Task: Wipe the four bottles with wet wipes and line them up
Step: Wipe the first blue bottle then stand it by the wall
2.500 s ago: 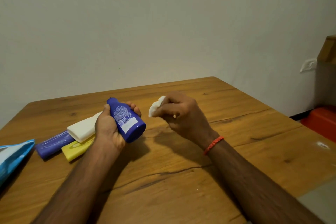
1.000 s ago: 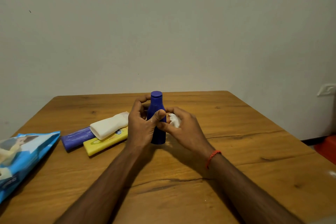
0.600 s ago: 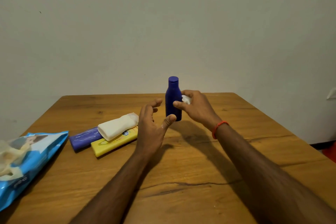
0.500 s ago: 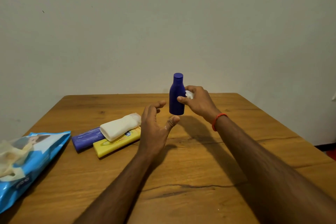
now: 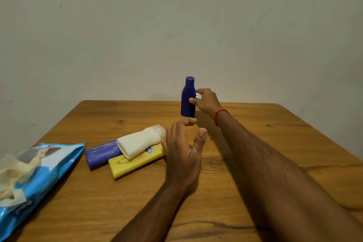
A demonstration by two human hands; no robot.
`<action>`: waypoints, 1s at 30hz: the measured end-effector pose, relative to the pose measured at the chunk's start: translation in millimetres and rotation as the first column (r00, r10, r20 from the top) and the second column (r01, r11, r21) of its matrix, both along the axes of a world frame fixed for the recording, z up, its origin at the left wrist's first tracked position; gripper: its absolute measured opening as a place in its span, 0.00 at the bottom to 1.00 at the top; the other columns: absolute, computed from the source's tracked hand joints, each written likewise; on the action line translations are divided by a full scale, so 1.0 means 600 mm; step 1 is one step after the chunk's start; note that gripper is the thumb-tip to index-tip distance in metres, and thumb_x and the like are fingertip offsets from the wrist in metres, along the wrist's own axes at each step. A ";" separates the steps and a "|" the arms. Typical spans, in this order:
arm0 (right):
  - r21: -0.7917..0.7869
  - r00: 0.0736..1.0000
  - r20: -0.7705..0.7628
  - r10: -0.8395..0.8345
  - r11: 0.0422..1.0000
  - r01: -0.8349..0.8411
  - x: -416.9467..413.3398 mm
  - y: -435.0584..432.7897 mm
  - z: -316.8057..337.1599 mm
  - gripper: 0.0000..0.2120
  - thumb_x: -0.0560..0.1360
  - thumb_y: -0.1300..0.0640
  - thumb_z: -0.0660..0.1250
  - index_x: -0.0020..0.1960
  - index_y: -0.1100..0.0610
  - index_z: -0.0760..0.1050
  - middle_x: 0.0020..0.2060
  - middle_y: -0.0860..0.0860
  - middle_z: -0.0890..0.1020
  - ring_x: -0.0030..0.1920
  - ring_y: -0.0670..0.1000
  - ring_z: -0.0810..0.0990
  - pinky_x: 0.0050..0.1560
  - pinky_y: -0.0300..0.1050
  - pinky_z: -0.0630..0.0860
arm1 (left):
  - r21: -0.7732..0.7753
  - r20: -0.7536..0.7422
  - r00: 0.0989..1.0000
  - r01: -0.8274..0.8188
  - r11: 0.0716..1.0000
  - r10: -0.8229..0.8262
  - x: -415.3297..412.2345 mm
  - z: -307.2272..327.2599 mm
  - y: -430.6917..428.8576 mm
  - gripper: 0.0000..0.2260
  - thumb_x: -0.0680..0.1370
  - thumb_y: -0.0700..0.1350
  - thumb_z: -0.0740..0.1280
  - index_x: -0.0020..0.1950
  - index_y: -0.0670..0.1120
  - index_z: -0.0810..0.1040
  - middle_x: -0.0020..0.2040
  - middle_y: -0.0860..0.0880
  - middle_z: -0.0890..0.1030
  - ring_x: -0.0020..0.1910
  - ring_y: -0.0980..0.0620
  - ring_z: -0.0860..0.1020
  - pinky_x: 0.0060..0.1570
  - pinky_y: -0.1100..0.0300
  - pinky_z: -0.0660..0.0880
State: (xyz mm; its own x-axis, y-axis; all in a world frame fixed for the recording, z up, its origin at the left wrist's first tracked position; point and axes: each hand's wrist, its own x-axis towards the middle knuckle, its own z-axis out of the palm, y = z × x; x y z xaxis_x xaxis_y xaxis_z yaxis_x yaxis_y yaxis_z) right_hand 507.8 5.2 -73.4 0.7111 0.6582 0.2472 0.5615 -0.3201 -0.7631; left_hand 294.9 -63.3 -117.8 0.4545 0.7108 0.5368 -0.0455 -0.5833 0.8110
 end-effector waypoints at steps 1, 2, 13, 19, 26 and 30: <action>0.005 1.000 -0.009 -0.004 1.000 0.004 0.007 0.011 -0.001 0.24 0.77 0.55 0.71 0.70 0.61 0.72 0.64 0.56 0.80 0.63 0.56 0.78 0.55 0.45 0.70 | 0.017 0.000 1.000 -0.016 1.000 0.016 0.000 0.000 -0.001 0.18 0.78 0.70 0.52 0.61 0.63 0.70 0.59 0.66 0.71 0.64 0.65 0.66 0.65 0.44 0.68; 0.009 1.000 -0.012 -0.007 1.000 0.007 0.014 0.021 -0.003 0.24 0.77 0.55 0.72 0.70 0.61 0.72 0.64 0.57 0.80 0.63 0.56 0.78 0.55 0.45 0.71 | 0.029 0.001 1.000 -0.026 0.999 0.026 0.000 0.000 -0.001 0.19 0.78 0.70 0.51 0.61 0.63 0.69 0.59 0.67 0.71 0.64 0.67 0.66 0.65 0.43 0.67; 0.121 0.996 -0.088 -0.033 0.992 0.043 0.049 0.090 -0.021 0.25 0.78 0.61 0.70 0.73 0.60 0.68 0.66 0.56 0.78 0.65 0.55 0.77 0.53 0.42 0.72 | 0.027 -0.028 0.999 -0.035 0.999 0.036 0.013 -0.002 0.001 0.20 0.76 0.74 0.48 0.59 0.66 0.67 0.60 0.72 0.68 0.64 0.71 0.63 0.69 0.39 0.63; 0.199 0.997 -0.042 -0.071 0.977 0.078 0.049 0.111 -0.042 0.22 0.77 0.61 0.70 0.69 0.54 0.72 0.62 0.51 0.80 0.58 0.51 0.80 0.45 0.37 0.78 | 0.044 -0.043 0.997 -0.060 0.997 0.062 0.017 -0.005 0.003 0.17 0.77 0.73 0.48 0.58 0.68 0.66 0.58 0.71 0.68 0.63 0.73 0.61 0.68 0.40 0.63; 0.075 0.926 0.281 -0.253 0.968 0.242 0.038 0.106 -0.030 0.30 0.74 0.56 0.75 0.73 0.52 0.68 0.63 0.55 0.78 0.60 0.55 0.79 0.55 0.50 0.78 | 0.055 -0.055 0.997 -0.051 0.997 0.054 0.015 0.000 0.002 0.21 0.75 0.75 0.46 0.59 0.66 0.66 0.60 0.67 0.69 0.64 0.69 0.63 0.70 0.42 0.60; 0.062 0.920 0.319 -0.228 0.974 0.219 0.023 0.075 -0.031 0.32 0.73 0.56 0.76 0.73 0.51 0.67 0.64 0.54 0.78 0.60 0.55 0.79 0.55 0.48 0.78 | 0.049 -0.067 0.997 -0.036 0.998 0.039 0.009 0.003 -0.002 0.21 0.75 0.75 0.46 0.59 0.66 0.66 0.60 0.68 0.69 0.65 0.68 0.63 0.71 0.41 0.59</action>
State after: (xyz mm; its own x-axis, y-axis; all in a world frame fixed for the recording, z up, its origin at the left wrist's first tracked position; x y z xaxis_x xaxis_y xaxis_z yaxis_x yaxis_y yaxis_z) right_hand 521.9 50.1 -91.9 0.7182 0.4822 0.5016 0.6943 -0.4495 -0.5620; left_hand 300.6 -64.2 -116.3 0.4647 0.7019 0.5398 0.0310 -0.6221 0.7823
